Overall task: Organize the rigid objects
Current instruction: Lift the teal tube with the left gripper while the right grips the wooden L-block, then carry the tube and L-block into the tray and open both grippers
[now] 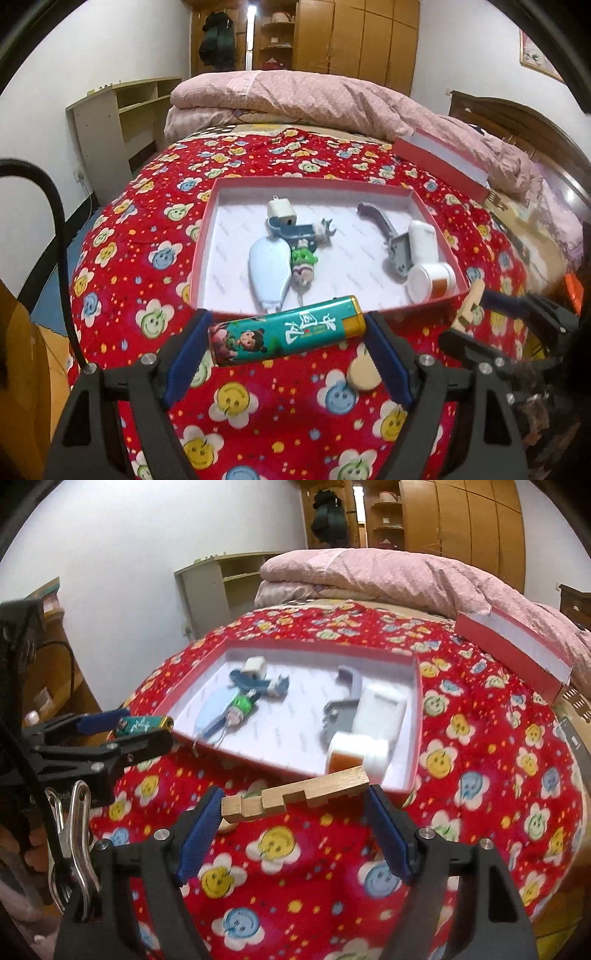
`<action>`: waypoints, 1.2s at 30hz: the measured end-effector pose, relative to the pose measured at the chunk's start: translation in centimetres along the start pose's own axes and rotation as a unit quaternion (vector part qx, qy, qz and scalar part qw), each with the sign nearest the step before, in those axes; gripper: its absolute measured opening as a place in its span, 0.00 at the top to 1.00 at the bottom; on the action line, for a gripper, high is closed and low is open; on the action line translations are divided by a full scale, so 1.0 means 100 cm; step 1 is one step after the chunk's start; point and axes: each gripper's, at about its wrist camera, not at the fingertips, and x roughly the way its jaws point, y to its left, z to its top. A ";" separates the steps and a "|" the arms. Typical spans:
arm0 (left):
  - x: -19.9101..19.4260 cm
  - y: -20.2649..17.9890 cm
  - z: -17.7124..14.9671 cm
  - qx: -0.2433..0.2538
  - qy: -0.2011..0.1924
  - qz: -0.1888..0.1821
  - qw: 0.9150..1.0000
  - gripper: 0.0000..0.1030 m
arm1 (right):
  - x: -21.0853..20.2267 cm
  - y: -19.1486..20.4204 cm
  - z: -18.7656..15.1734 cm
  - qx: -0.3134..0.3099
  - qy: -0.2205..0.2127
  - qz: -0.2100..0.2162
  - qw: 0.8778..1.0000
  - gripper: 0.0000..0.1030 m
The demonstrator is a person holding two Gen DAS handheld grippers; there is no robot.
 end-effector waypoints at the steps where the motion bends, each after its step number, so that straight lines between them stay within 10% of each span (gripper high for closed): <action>1: 0.002 0.001 0.006 -0.002 0.000 -0.001 1.000 0.17 | 0.001 -0.004 0.006 0.005 0.000 -0.003 1.000 0.24; 36: 0.081 0.000 0.092 -0.005 0.026 0.025 0.999 0.17 | 0.083 -0.068 0.119 0.066 0.066 -0.038 0.995 0.24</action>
